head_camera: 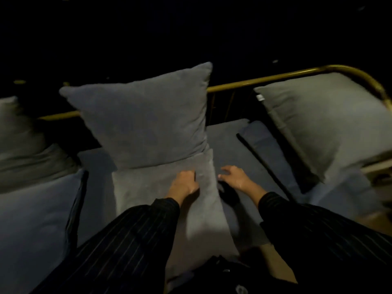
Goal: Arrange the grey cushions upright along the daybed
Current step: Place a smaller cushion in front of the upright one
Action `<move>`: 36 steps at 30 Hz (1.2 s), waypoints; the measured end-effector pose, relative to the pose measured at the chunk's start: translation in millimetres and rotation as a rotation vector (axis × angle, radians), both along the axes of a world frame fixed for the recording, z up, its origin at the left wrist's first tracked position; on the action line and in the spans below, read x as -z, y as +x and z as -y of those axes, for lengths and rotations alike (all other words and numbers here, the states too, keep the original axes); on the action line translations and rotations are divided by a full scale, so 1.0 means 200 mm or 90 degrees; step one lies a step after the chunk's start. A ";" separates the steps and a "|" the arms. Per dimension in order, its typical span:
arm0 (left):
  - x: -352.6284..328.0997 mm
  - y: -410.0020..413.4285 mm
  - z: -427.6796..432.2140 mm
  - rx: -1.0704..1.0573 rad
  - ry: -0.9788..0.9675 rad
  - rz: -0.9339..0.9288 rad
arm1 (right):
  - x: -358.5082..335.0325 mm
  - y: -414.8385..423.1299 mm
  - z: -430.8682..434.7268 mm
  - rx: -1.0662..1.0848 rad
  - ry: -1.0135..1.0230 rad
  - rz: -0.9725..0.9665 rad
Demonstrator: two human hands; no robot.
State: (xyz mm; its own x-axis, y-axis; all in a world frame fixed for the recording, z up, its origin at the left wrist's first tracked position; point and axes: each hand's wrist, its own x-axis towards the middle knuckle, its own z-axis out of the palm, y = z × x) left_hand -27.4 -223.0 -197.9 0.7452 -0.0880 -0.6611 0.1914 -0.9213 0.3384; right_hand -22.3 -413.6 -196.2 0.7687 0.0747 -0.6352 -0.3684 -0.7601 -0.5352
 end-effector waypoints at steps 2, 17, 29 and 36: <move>-0.06 0.10 0.15 0.046 -0.032 0.017 | -0.11 -0.01 0.19 0.085 -0.017 0.058; -0.44 0.59 1.37 0.109 -0.209 0.108 | -0.50 0.15 1.67 0.451 -0.137 0.291; -0.19 0.76 2.19 -0.352 -0.202 0.019 | -0.25 0.88 2.59 0.285 -0.173 0.178; -0.08 0.86 2.08 -0.479 -0.344 -0.098 | -0.17 1.10 2.75 0.348 0.014 0.048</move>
State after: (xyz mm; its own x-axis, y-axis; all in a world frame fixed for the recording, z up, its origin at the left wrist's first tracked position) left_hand 144.4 -638.1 -181.7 0.6392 0.0580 -0.7669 0.7507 -0.2635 0.6058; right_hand 197.6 -964.0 -161.7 0.7425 -0.3358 -0.5796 -0.6665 -0.4573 -0.5888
